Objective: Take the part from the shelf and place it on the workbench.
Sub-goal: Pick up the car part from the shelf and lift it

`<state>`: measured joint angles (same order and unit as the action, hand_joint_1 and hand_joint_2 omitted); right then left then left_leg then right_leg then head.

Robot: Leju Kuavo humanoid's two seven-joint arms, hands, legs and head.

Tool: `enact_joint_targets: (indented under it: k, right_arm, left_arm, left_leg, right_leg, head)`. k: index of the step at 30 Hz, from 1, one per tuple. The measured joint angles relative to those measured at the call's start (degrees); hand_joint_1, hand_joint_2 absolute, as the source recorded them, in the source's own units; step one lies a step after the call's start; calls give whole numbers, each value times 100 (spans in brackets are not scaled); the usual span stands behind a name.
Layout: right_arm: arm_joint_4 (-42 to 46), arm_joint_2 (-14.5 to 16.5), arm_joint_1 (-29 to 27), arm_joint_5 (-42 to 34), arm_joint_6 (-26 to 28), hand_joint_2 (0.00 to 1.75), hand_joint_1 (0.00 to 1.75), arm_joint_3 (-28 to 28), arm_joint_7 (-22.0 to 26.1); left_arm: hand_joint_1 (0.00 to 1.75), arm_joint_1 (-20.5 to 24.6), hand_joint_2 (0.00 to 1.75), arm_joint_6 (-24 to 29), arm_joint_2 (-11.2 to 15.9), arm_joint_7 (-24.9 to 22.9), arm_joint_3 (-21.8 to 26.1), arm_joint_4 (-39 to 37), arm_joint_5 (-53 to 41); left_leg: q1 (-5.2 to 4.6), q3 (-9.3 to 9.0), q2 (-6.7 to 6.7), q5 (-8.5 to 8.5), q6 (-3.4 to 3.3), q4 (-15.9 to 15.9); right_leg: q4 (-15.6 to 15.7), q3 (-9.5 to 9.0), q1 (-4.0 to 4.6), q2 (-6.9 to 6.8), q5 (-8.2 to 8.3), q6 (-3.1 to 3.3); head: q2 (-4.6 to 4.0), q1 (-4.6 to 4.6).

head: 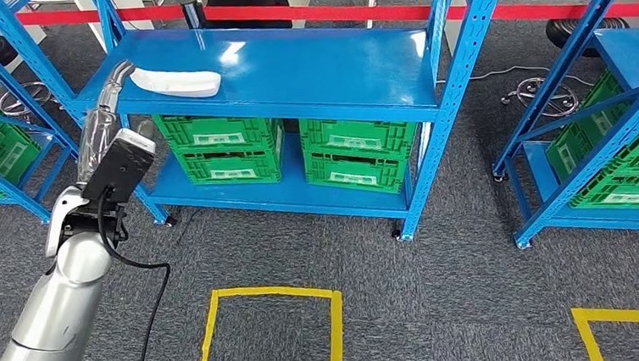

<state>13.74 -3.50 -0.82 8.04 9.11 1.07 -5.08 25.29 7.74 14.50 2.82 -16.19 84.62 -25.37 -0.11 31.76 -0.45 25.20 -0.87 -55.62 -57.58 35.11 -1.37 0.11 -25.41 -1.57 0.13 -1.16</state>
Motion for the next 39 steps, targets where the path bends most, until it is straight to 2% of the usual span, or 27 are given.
enact_joint_targets:
  k: [2,4,5,6,9,10,11,12,13,14,15,16,18,20,21,23,24,25,26,27,28,29,31,33,35,37,39]
  right_arm:
    - [7,-28,-37,-4,62,175,0,16,-1]
    - [15,-48,-92,-34,170,175,0,34,4]
    - [20,-56,-113,-58,222,175,0,38,8]
    - [25,-64,-130,-81,259,175,0,40,11]
    - [44,-87,-178,-128,194,175,0,46,13]
    - [51,-90,-201,-136,151,175,0,55,10]
    - [57,-90,-224,-139,124,175,0,66,6]
    - [64,-85,-244,-140,108,175,0,78,2]
    - [72,-70,-258,-140,96,175,0,89,-2]
    - [79,-48,-265,-139,87,175,0,96,-3]
    - [90,-24,-266,-139,81,175,0,102,-4]
    - [98,-8,-266,-138,75,175,0,107,-5]
    - [113,4,-274,-138,66,175,0,116,-9]
    - [119,7,-278,-138,62,175,0,125,-11]
    - [121,-1,-272,-138,62,175,0,127,-12]
    - [125,-22,-264,-138,62,175,0,127,-12]
    - [127,-31,-270,-139,61,175,0,128,-15]
    - [128,-35,-283,-143,57,175,0,128,-21]
    - [130,-40,-299,-150,54,175,0,129,-30]
    - [134,-50,-317,-161,51,175,0,130,-40]
    - [142,-65,-335,-178,49,175,0,131,-67]
    - [154,-80,-353,-193,49,175,0,134,-114]
    - [208,-117,-397,-206,46,175,0,158,-269]
    - [294,-152,-469,-145,39,175,0,217,-446]
    - [409,-190,-554,-56,40,175,0,322,-578]
    - [525,-225,-600,-54,44,175,0,412,-620]
    - [610,-250,-612,-119,43,175,0,464,-610]
  left_arm:
    - [0,-44,0,25,21,14,4,-2,6]
    - [0,-81,0,36,40,3,19,5,-15]
    - [0,-91,0,36,49,-10,33,14,-35]
    - [0,-102,0,34,53,-24,47,22,-64]
    - [0,-191,0,26,68,-50,86,32,-117]
    - [0,-235,0,23,77,-54,100,32,-120]
    - [0,-272,0,21,86,-54,116,32,-122]
    - [0,-299,0,21,99,-54,132,36,-124]
    - [0,-313,0,21,112,-53,144,44,-127]
    - [0,-323,0,21,126,-52,155,54,-129]
    - [0,-327,0,21,138,-52,163,69,-131]
    - [0,-332,0,21,147,-51,172,84,-134]
    - [0,-342,0,22,158,-50,187,108,-139]
    - [0,-347,0,23,156,-47,195,128,-140]
    - [0,-350,0,22,150,-46,196,136,-140]
    - [0,-366,0,20,134,-45,194,139,-140]
    - [0,-388,0,20,125,-46,192,139,-140]
    - [0,-410,0,19,118,-46,190,139,-140]
    - [0,-426,0,19,111,-46,187,139,-140]
    - [0,-435,0,19,100,-46,186,139,-140]
    - [0,-439,0,20,86,-48,185,139,-141]
    - [0,-440,0,22,67,-53,184,138,-148]
    - [0,-444,0,34,32,-81,179,137,-188]
    - [0,-474,0,61,20,-154,181,152,-271]
    - [0,-569,0,82,45,-241,227,241,-371]
    - [0,-684,0,84,87,-277,305,353,-440]
    - [0,-780,0,79,111,-257,368,391,-466]
  left_leg:
    - [-2,-13,-2,58,72,-59]
    - [16,-2,10,115,129,-166]
    - [27,73,18,168,158,-320]
    - [39,225,27,253,191,-589]
    - [67,909,38,604,252,-1607]
    - [70,1037,39,608,246,-1704]
    - [66,1049,39,491,220,-1585]
    - [53,954,39,271,171,-1273]
    - [21,796,40,1,88,-846]
    - [-14,657,38,-172,7,-507]
    - [-53,544,36,-263,-64,-247]
    - [-86,479,32,-279,-118,-96]
    - [-103,357,20,-250,-174,34]
    - [-75,176,24,-288,-225,137]
    - [-57,102,26,-291,-238,164]
    - [-52,64,30,-261,-244,170]
    - [-55,59,22,-239,-236,164]
    - [-56,51,13,-211,-224,155]
    - [-53,34,1,-178,-205,139]
    - [-47,9,-9,-136,-180,115]
    - [-41,-14,-16,-84,-149,78]
    - [-41,-37,-21,-29,-112,32]
    - [-48,-50,-25,66,-32,-39]
    - [-48,-58,-27,118,29,-86]
    - [-29,-13,-10,195,90,-247]
    - [8,285,13,388,163,-768]
    - [50,770,24,629,213,-1487]
  right_leg:
    - [53,-62,19,-5,-15,164]
    - [59,-148,2,5,17,225]
    - [59,-198,-7,8,4,249]
    - [61,-233,-9,11,-17,266]
    - [60,-308,8,28,-105,295]
    - [60,-347,20,38,-141,296]
    - [61,-396,35,47,-179,296]
    - [64,-455,55,54,-219,296]
    - [71,-507,66,58,-259,297]
    - [91,-554,80,67,-295,290]
    - [117,-589,82,71,-325,274]
    - [130,-626,81,73,-328,247]
    - [140,-706,89,62,-286,156]
    - [-12,-703,100,45,-351,130]
    - [-232,-595,100,40,-458,153]
    - [-944,-147,78,37,-743,193]
    - [-1266,96,68,36,-844,187]
    - [-1426,268,56,35,-872,152]
    - [-1357,325,42,33,-790,97]
    - [-1084,275,24,30,-617,31]
    - [-671,152,4,21,-373,-33]
    - [-320,44,-3,6,-200,-50]
    - [27,-82,12,-24,-42,36]
    - [20,-128,18,-28,-51,169]
    - [28,-206,-9,-13,-46,233]
    - [31,-273,-18,7,-85,279]
    - [30,-319,-11,27,-146,297]
  head:
    - [0,-2]
    - [0,-5]
    - [0,-9]
    - [0,-10]
    - [0,-9]
    - [0,-9]
    - [0,-9]
    - [0,-9]
    - [0,-7]
    - [0,6]
    - [0,10]
    - [0,16]
    - [0,11]
    - [0,21]
    - [0,28]
    - [0,37]
    - [0,37]
    - [0,36]
    - [0,37]
    - [0,36]
    - [0,38]
    - [0,39]
    - [0,36]
    - [0,29]
    - [0,26]
    - [0,21]
    - [0,15]
